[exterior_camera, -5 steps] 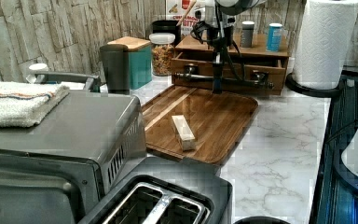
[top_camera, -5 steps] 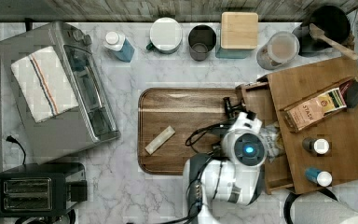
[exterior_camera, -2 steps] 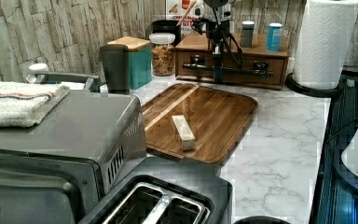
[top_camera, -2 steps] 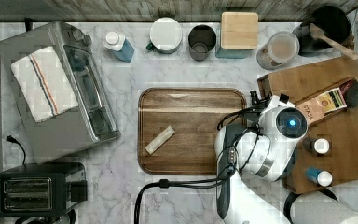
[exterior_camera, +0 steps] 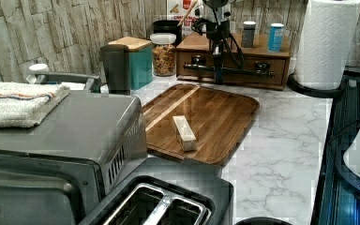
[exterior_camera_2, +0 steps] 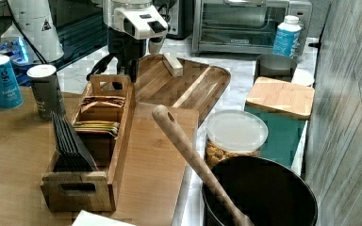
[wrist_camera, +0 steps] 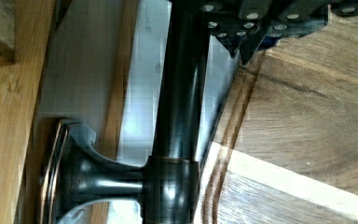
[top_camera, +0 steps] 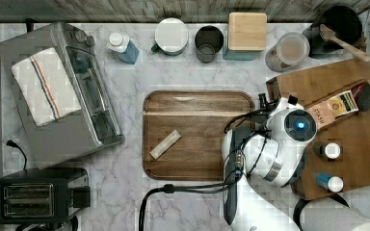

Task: Close the drawer.

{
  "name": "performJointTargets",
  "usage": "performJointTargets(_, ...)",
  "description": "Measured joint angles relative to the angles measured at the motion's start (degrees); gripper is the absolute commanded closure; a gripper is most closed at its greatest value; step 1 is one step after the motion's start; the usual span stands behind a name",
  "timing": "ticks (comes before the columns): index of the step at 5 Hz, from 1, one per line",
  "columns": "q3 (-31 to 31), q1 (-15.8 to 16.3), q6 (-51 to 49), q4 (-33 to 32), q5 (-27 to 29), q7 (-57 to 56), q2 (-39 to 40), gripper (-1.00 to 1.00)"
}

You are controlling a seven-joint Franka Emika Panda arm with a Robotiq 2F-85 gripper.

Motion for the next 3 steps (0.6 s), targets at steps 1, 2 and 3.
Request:
performJointTargets(1,0.0,0.1,-0.2,0.1,0.0,0.0,0.1,1.00)
performJointTargets(2,-0.4,0.6,0.1,0.0,0.0,0.0,0.1,1.00)
performJointTargets(3,-0.4,0.7,0.2,0.0,0.0,0.0,0.2,1.00)
